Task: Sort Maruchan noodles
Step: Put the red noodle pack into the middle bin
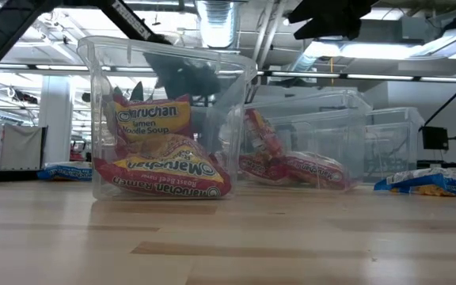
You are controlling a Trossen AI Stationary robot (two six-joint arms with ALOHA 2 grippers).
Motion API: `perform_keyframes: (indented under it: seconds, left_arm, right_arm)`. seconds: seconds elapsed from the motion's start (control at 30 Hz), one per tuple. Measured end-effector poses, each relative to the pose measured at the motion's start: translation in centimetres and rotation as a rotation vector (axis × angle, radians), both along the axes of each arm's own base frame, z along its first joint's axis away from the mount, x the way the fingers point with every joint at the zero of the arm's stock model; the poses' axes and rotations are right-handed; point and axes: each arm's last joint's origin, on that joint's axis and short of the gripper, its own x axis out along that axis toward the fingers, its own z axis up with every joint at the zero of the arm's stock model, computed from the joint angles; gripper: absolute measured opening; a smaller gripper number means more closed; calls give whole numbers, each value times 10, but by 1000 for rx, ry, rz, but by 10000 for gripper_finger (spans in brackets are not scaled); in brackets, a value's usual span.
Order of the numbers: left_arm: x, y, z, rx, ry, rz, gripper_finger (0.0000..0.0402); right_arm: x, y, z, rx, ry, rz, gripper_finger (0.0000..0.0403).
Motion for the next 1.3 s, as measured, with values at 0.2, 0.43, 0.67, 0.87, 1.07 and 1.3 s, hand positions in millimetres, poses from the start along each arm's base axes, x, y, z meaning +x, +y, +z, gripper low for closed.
perform_keyframes:
  seconds: [0.2, 0.43, 0.67, 0.87, 1.07, 1.3]
  left_arm:
    - [5, 4, -18, -2, 19, -5, 283]
    - [8, 2, -28, 8, 69, -24, 269]
    - [12, 1, -45, -19, 105, -58, 67]
    - [9, -2, -30, -8, 79, -73, 14]
    - [-3, -9, 8, 23, 54, -75, 2]
    - [-14, -17, 48, 97, -5, -74, 2]
  right_arm:
    - [0, 0, 0, 0, 0, 0, 260]
    - [0, 0, 0, 0, 1, 0, 260]
    - [0, 0, 0, 0, 0, 1, 260]
    - [0, 0, 0, 0, 1, 2, 260]
    - [0, 0, 0, 0, 0, 2, 260]
    - [0, 0, 0, 2, -1, 1, 260]
